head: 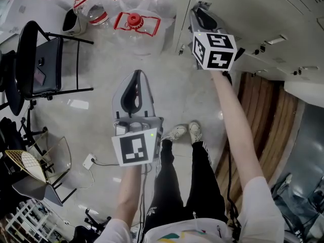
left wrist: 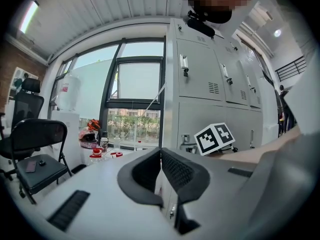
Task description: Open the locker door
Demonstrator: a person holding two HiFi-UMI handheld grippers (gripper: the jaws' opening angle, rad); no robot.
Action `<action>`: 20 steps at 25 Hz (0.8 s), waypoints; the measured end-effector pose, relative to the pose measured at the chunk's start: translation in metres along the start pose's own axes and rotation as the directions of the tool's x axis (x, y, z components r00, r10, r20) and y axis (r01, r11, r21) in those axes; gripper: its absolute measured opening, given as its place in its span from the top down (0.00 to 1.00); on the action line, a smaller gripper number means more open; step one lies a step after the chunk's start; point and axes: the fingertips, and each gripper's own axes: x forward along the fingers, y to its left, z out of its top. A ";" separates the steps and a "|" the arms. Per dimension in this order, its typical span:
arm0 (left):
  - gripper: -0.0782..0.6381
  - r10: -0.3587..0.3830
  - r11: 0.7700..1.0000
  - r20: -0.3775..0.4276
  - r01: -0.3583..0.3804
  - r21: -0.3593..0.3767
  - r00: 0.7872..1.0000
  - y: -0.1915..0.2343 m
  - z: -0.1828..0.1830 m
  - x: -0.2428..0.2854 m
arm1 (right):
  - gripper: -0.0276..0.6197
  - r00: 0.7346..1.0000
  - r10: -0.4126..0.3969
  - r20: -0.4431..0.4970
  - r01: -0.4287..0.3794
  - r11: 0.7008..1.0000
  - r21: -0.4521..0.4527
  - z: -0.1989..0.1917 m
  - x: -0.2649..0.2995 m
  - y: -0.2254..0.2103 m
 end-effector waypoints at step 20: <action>0.84 -0.141 0.988 0.052 0.144 -0.055 0.989 -0.045 0.011 0.010 | 0.88 0.995 0.093 -0.032 -0.094 0.995 -0.035 -0.029 -0.090 0.034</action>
